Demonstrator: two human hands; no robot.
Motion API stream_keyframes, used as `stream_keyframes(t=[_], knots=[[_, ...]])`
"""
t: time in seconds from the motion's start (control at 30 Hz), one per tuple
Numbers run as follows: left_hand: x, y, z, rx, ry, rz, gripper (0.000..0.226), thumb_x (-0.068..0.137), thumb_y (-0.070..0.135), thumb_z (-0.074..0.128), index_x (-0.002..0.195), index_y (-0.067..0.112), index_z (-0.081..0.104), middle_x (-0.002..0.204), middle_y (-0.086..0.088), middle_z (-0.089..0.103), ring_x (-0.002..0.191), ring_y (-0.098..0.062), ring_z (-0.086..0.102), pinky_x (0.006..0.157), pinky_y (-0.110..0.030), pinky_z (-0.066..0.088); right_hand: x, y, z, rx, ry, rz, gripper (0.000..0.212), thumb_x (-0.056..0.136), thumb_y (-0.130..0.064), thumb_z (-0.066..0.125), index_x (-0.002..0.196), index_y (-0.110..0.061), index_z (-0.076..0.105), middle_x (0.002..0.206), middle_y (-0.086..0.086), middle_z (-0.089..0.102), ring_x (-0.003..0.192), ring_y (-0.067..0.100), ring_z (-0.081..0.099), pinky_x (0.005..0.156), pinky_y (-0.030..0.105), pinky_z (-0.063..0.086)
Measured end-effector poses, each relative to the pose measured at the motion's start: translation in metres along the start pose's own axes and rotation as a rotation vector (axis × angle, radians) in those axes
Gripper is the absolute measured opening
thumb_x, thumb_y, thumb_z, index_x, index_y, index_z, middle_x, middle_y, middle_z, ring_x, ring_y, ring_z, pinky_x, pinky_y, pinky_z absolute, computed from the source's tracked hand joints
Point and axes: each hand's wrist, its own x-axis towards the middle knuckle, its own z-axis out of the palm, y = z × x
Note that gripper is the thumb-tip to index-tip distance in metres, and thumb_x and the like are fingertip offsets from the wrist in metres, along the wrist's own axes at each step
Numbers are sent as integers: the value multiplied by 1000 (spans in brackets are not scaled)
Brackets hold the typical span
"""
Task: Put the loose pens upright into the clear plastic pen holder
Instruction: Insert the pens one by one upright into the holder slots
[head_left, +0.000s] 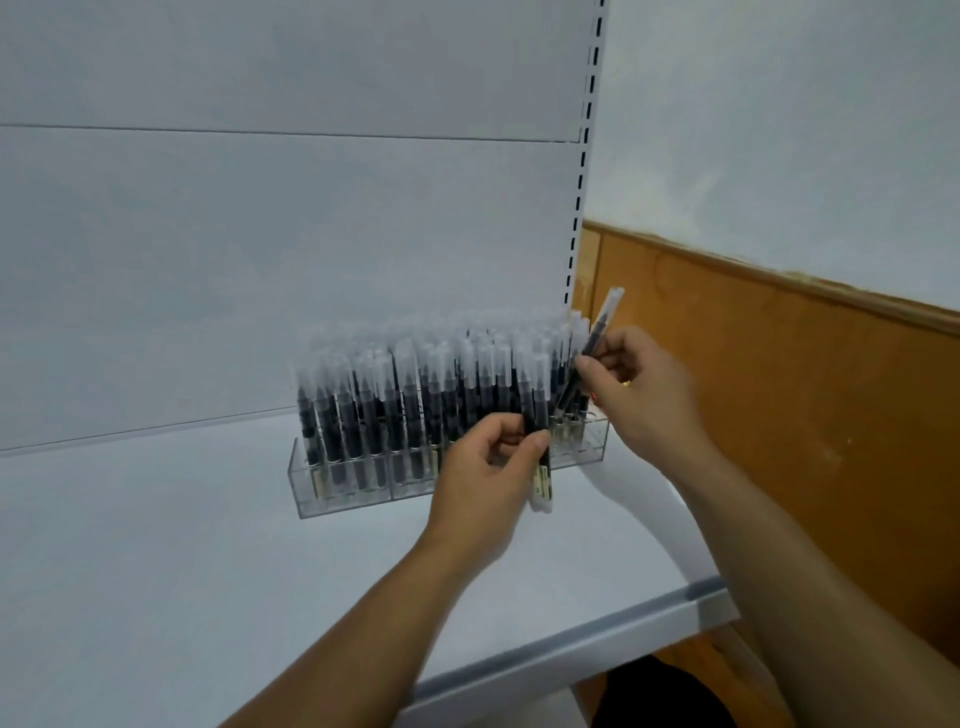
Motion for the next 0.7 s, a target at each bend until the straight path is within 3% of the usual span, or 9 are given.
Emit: stream_keyframes(t=[0.13,0.27,0.43,0.57,0.7], knots=[[2,-1,1,-88,29,-6,4,80,28,69,77,27,69,67,6,53,60,-9,48,50,-18,44,6,-1,-1,-9,-18,1,12,88,-29,70,82,-30,59,77,-8,66,76,16,66,65,30,53],[1,-2,1,-79,20,-19,4,79,30,69,77,28,69,66,8,54,60,-8,48,51,-17,43,3,-5,0,-88,-45,-19,16,86,-31,72,79,-31,58,72,-14,64,67,3,61,58,18,43],[-1,0,1,-27,23,7,3,80,29,69,77,30,69,64,12,55,63,-10,48,58,-21,43,-2,-5,6,-319,-217,57,17,85,-32,73,79,-29,58,74,-11,63,72,10,59,60,28,45],[-2,2,0,9,19,19,13,89,18,70,80,27,67,62,16,55,62,-7,49,60,-21,42,-7,-5,12,-301,-213,91,15,85,-31,73,80,-29,59,75,-12,62,70,6,56,57,25,40],[-4,4,1,13,17,16,8,90,15,69,84,21,67,61,17,54,61,-5,48,57,-15,43,-13,-4,7,-246,-185,112,10,86,-31,73,85,-25,65,78,-9,65,74,8,59,59,25,43]])
